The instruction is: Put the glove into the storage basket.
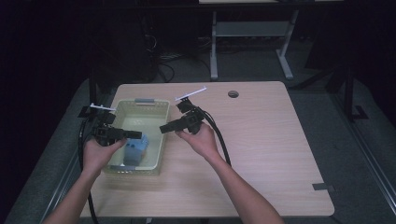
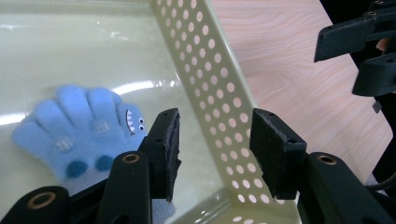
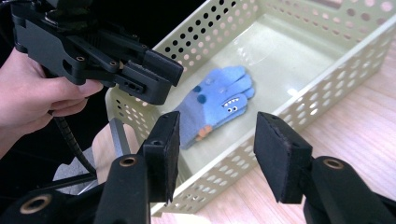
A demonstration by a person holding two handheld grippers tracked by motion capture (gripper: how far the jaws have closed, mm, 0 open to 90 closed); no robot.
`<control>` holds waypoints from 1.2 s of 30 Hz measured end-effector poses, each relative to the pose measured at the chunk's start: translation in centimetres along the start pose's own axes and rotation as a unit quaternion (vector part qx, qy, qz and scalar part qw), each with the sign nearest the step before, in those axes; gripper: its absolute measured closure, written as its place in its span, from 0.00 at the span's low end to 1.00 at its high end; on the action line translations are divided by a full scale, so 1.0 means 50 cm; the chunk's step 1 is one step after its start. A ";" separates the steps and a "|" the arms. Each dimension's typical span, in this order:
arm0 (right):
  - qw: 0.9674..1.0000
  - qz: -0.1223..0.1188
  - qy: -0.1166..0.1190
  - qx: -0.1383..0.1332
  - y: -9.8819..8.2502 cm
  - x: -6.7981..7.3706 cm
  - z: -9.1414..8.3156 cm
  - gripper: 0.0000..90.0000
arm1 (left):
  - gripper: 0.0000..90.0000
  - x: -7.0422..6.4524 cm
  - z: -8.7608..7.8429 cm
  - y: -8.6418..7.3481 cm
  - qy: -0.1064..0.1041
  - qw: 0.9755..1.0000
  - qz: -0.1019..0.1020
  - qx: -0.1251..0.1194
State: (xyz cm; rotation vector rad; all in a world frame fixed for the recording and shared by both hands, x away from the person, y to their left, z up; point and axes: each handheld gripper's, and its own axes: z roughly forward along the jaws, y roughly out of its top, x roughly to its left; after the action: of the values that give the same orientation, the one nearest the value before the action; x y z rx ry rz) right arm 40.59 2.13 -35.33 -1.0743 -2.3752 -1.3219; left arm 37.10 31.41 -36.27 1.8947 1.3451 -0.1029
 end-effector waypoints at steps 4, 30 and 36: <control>1.000 0.002 0.001 -0.005 -0.003 -0.008 -0.018 0.54 | 0.57 -0.010 -0.002 0.004 -0.003 1.000 -0.002 -0.011; 0.999 0.015 -0.012 -0.039 -0.067 -0.057 -0.128 0.48 | 0.51 -0.115 0.032 0.006 -0.051 0.997 0.033 -0.036; 0.998 0.026 -0.022 -0.051 -0.104 -0.080 -0.168 0.46 | 0.49 -0.143 0.049 0.001 -0.057 0.997 0.040 -0.039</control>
State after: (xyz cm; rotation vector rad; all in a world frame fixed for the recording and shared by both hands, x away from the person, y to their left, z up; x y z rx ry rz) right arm 38.57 -8.31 -35.92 -1.1955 -2.3166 -1.4285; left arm 34.91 24.41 -34.48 1.8463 1.1799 -0.1149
